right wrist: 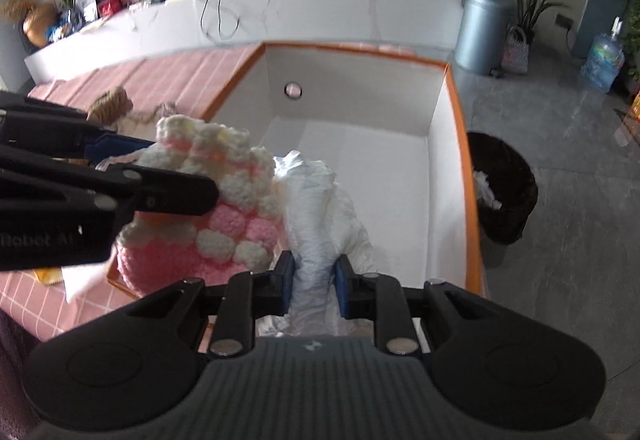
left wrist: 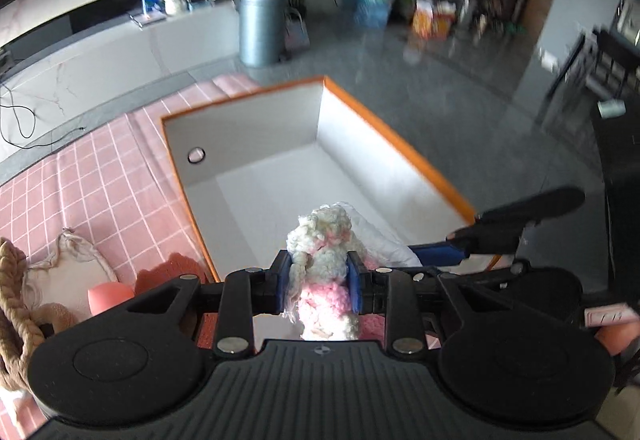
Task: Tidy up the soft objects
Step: 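Lower both items into the box and open both grippers, then move both tools back over the remaining items on the table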
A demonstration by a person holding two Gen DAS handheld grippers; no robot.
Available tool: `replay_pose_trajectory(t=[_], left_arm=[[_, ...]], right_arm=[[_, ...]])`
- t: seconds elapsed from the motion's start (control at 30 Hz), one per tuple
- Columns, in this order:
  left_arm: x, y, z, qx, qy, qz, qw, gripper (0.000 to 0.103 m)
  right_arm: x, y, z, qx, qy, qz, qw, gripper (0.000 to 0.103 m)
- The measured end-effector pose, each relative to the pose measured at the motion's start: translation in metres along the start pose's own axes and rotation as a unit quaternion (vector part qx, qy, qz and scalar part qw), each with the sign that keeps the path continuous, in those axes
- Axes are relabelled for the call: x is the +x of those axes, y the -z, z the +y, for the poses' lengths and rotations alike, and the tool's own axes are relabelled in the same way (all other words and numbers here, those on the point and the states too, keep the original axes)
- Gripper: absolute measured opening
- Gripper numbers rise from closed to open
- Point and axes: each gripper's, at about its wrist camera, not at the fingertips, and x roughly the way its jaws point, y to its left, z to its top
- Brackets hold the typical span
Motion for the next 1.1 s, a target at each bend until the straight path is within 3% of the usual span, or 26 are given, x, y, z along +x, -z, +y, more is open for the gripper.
replay_pose_trajectory(t=[0.27,0.47,0.5,0.63,0.73,0.93,1.03,1.1], left_arm=[[0.028,-0.001,-0.01,0.041,-0.028,0.071,0.9963,0.033],[0.036,0.001,-0.011,0.05,-0.057,0.084,0.9936,0.04],[0.036,0.001,-0.01,0.046,-0.055,0.085,0.9938,0.041],[0.034,0.0,-0.009,0.042,-0.058,0.082,0.9941,0.046],[0.033,-0.001,-0.007,0.033,-0.062,0.076,0.9946,0.061],[0.021,-0.004,-0.004,0.013,-0.054,0.06,0.9967,0.062],[0.01,-0.004,-0.001,-0.004,-0.038,0.036,0.9986,0.062],[0.002,-0.003,0.0,-0.009,-0.035,0.012,0.9993,0.062]], right_arm=[[0.035,-0.012,0.004,-0.031,-0.003,0.07,0.997,0.02],[0.042,-0.011,0.01,-0.057,0.015,0.08,0.995,0.025],[0.041,-0.011,0.01,-0.059,0.017,0.079,0.995,0.029],[0.037,-0.009,0.011,-0.069,0.024,0.07,0.995,0.03],[0.034,-0.009,0.013,-0.077,0.033,0.064,0.994,0.035],[0.019,-0.008,0.015,-0.094,0.039,0.041,0.994,0.046],[0.008,-0.003,0.02,-0.113,0.037,0.023,0.993,0.06],[0.002,0.001,0.026,-0.13,0.042,0.014,0.991,0.06]])
